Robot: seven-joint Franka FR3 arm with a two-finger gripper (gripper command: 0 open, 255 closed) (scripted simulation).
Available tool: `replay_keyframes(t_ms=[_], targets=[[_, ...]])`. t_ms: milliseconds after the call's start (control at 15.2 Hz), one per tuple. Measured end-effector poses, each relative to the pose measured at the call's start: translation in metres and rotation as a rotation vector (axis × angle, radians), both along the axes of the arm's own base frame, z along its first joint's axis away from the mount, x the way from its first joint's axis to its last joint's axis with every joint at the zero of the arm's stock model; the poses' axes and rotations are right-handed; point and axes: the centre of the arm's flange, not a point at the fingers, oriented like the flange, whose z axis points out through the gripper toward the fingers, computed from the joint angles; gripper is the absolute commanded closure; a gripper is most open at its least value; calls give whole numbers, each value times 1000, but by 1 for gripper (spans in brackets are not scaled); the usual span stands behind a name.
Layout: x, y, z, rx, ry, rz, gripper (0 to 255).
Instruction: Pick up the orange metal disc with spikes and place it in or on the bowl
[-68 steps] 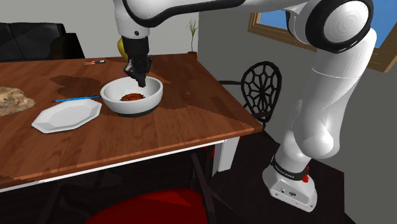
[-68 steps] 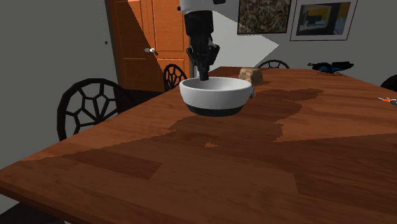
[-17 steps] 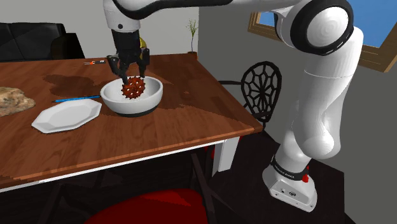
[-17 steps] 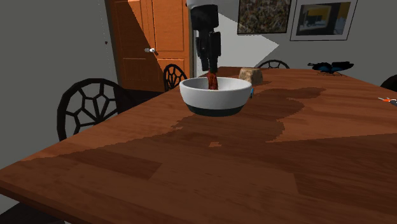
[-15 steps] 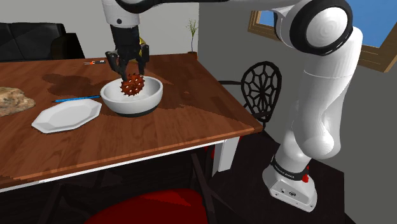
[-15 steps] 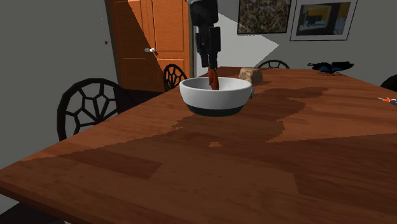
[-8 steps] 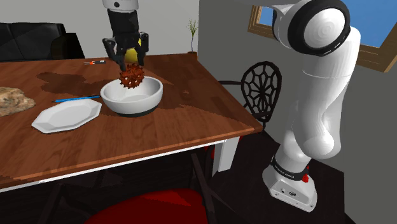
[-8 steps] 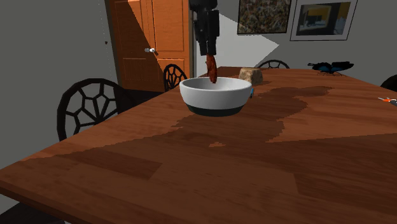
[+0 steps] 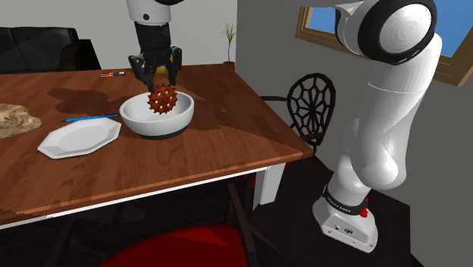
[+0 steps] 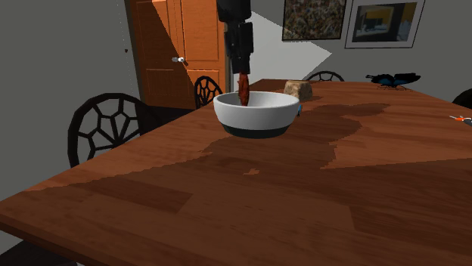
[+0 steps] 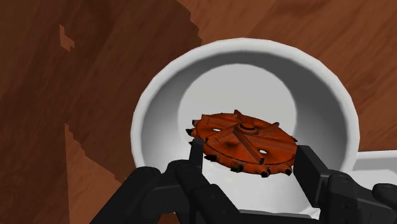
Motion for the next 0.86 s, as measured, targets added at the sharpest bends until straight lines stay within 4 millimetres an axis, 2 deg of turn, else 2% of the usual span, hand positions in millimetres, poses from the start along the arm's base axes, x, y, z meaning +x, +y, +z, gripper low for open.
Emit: replay_keyframes(t_ms=[462, 726, 858], targets=[[-1, 0, -39, 0, 0, 0, 255], [-2, -1, -35, 12, -32, -2, 255], [-2, 0, -43, 8, -21, -1, 255]])
